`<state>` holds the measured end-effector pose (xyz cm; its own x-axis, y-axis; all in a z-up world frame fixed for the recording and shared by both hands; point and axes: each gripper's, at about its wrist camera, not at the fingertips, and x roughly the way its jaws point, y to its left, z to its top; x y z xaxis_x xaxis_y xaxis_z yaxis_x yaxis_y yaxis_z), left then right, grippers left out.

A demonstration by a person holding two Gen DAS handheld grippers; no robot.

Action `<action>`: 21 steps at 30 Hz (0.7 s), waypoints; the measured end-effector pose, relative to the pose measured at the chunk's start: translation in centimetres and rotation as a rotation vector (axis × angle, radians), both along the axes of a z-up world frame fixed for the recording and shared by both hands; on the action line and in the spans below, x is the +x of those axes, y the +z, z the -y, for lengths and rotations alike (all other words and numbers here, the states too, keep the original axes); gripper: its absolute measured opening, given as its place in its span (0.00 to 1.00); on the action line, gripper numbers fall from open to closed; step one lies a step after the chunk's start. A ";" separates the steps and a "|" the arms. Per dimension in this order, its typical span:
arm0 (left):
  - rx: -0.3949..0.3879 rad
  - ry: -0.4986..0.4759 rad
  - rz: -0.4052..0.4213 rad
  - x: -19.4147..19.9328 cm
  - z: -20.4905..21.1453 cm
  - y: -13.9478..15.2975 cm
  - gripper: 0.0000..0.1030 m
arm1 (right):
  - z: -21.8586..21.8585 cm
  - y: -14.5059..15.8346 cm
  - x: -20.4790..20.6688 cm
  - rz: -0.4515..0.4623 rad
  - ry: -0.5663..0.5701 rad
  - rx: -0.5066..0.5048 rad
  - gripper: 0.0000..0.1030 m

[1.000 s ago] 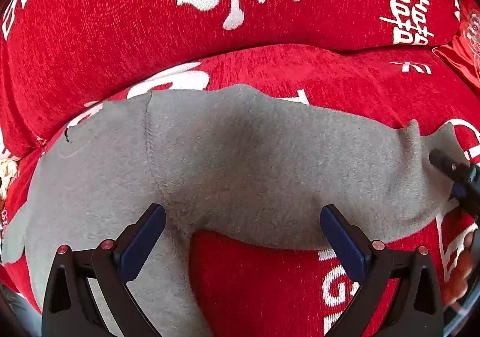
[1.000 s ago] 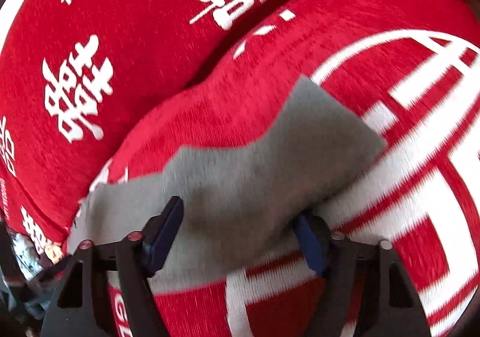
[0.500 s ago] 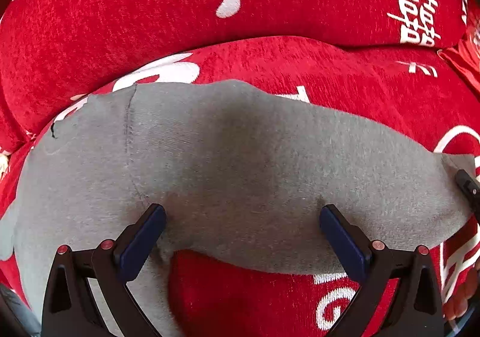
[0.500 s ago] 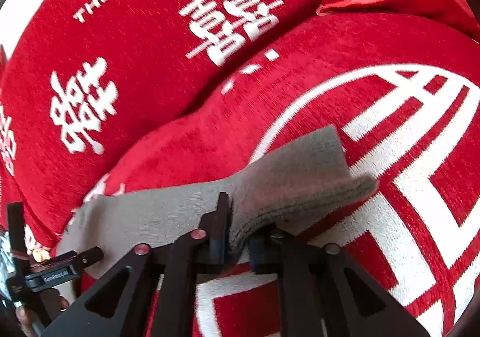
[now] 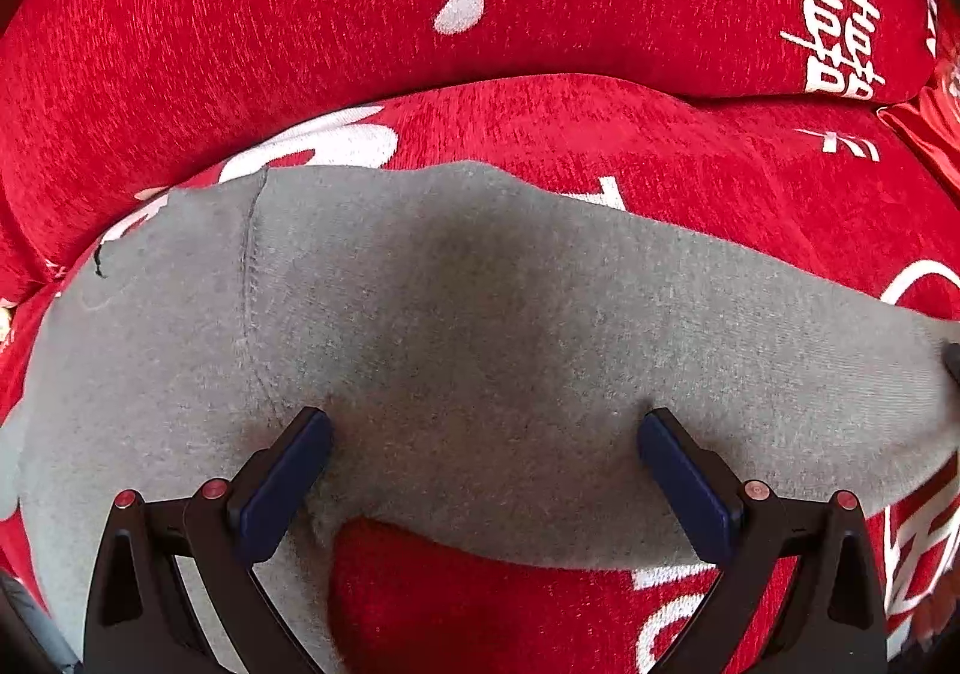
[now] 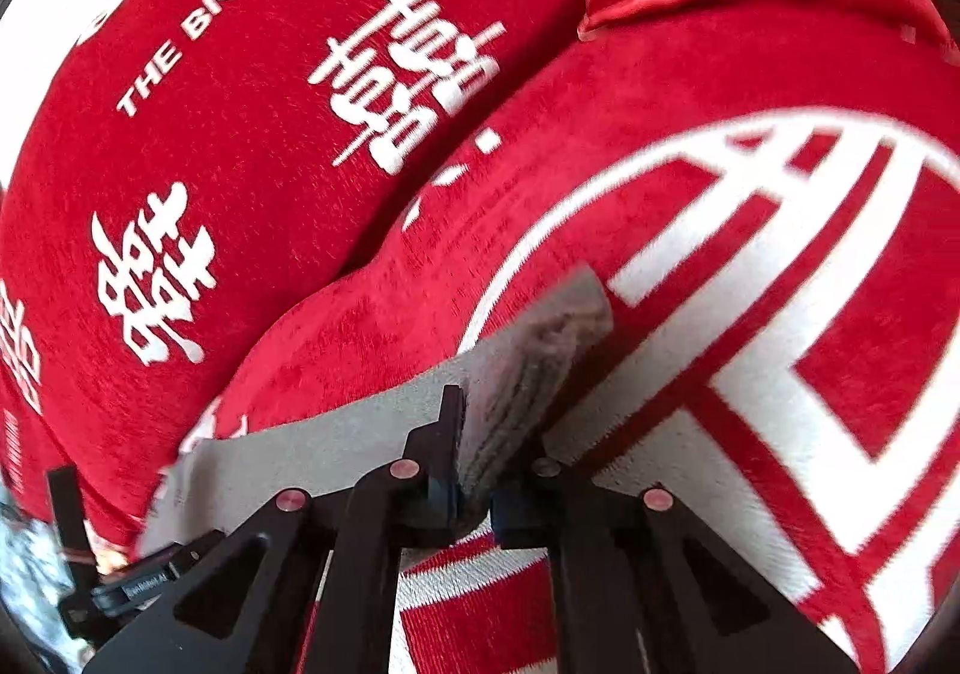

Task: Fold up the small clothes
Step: 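Lift the gripped sleeve cuff up with the right tool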

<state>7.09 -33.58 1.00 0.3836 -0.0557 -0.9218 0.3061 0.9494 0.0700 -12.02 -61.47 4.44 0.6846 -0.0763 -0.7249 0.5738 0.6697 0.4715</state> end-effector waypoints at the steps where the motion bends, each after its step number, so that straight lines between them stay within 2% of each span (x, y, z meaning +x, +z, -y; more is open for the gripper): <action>1: 0.012 -0.010 0.008 -0.1 0.3 0.1 1.00 | -0.7 0.9 0.2 -0.011 0.009 -0.044 0.07; 3: 0.026 -0.059 0.009 -0.3 0.7 0.7 1.00 | -1.7 2.4 0.5 -0.012 0.022 -0.091 0.07; 5: -0.038 -0.080 0.008 -0.6 -0.4 1.9 1.00 | -2.6 4.4 0.6 0.005 0.028 -0.133 0.07; 9: -0.068 -0.017 0.044 -0.4 -4.8 3.5 1.00 | -4.4 7.8 1.0 0.029 0.045 -0.195 0.07; 15: -0.076 0.076 0.019 0.1 -11.8 3.3 1.00 | -8.7 11.4 2.5 0.043 0.092 -0.265 0.07; 21: -0.098 0.143 0.012 -0.6 -17.8 3.0 1.00 | -15.3 14.2 5.1 0.040 0.175 -0.356 0.07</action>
<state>6.47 -15.74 3.98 0.4051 -0.0889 -0.9099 0.1672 0.9857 -0.0219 -6.95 -46.16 18.63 0.7368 -0.1977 -0.6465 0.4227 0.8811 0.2123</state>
